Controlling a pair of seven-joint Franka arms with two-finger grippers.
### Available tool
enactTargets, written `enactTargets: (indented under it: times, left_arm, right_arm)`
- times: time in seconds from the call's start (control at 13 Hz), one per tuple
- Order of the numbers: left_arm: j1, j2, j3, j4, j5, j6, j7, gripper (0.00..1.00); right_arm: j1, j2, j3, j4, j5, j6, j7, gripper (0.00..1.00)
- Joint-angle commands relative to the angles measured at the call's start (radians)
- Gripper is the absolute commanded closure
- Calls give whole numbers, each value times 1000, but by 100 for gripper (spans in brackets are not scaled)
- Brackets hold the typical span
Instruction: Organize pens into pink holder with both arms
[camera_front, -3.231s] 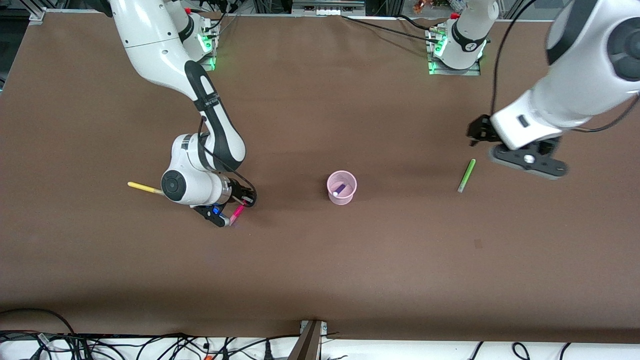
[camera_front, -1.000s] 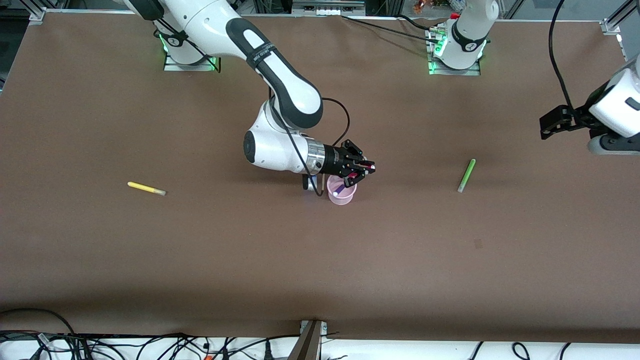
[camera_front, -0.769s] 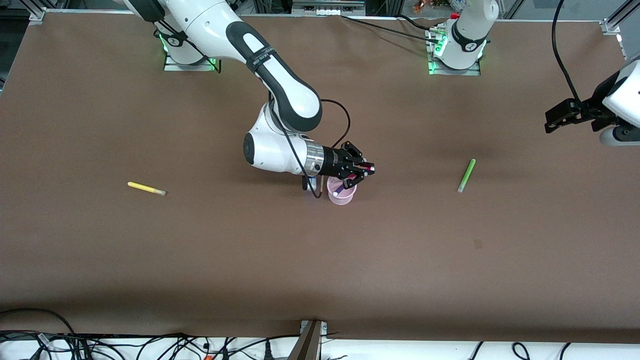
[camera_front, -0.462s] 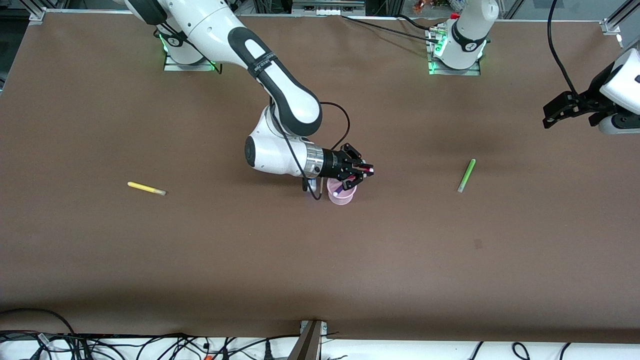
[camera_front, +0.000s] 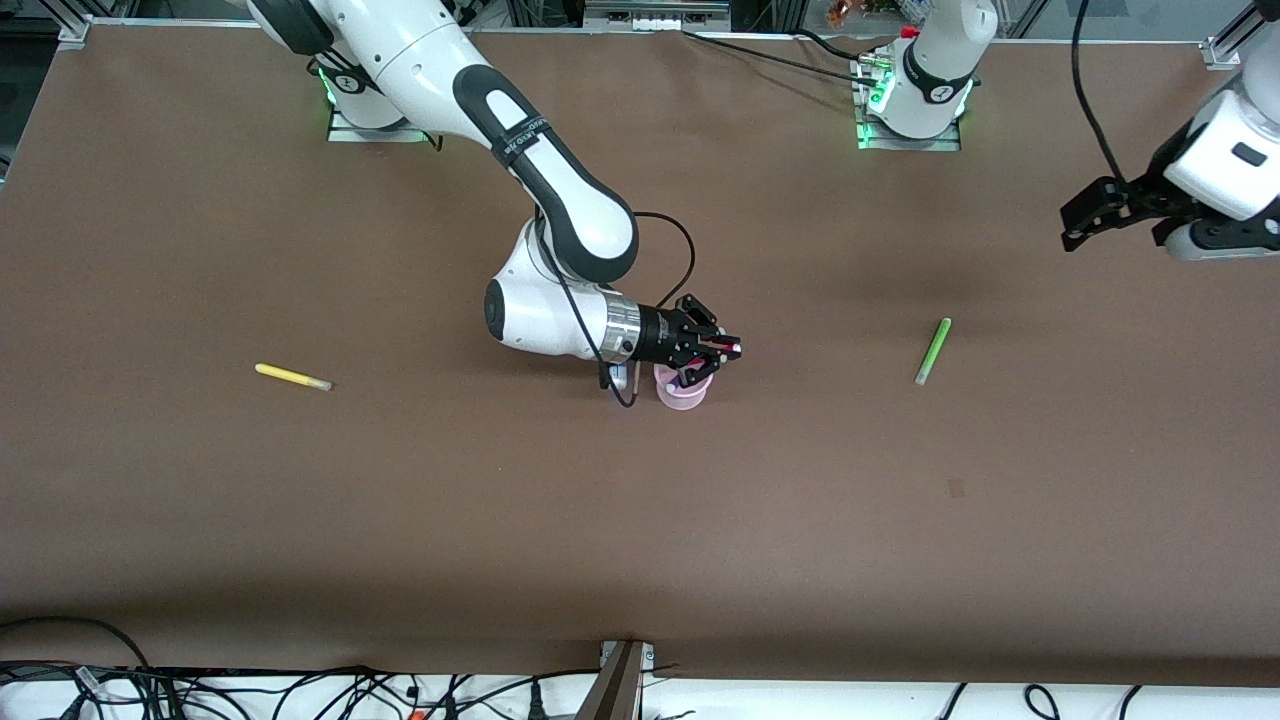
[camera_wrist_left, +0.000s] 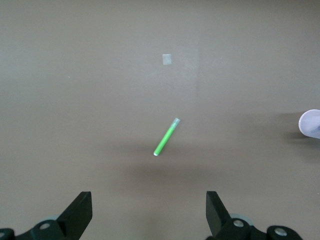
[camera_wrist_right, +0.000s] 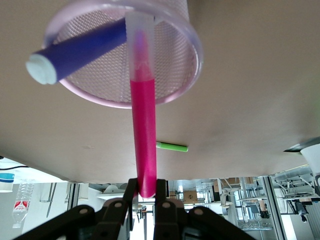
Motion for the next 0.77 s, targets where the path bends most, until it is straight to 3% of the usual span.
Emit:
enactTargets:
  times: [0.0, 0.08, 0.23, 0.38, 0.46, 0.69]
  left_arm:
    - [-5, 1, -3, 9, -4, -3, -24, 0]
    - [-2, -1, -3, 8, -4, -7, -24, 0]
    - [-1, -1, -1, 8, -4, -9, -24, 0]
    - [-1, -1, -1, 8, -6, -18, -24, 0]
    - [-1, -1, -1, 8, -6, -18, -24, 0]
    - [1, -2, -1, 8, -11, -29, -25, 0]
  right_arm:
    - [-17, 20, 5, 19, 27, -2, -39, 89]
    - [-20, 17, 5, 21, 27, -2, -39, 88]
    - [-23, 17, 5, 21, 27, -2, -40, 73]
    - [-25, 17, 5, 22, 27, -4, -40, 50]
    - [-25, 15, 5, 22, 26, -2, -39, 48]
    - [-30, -2, -3, 30, 21, -7, -34, 28]
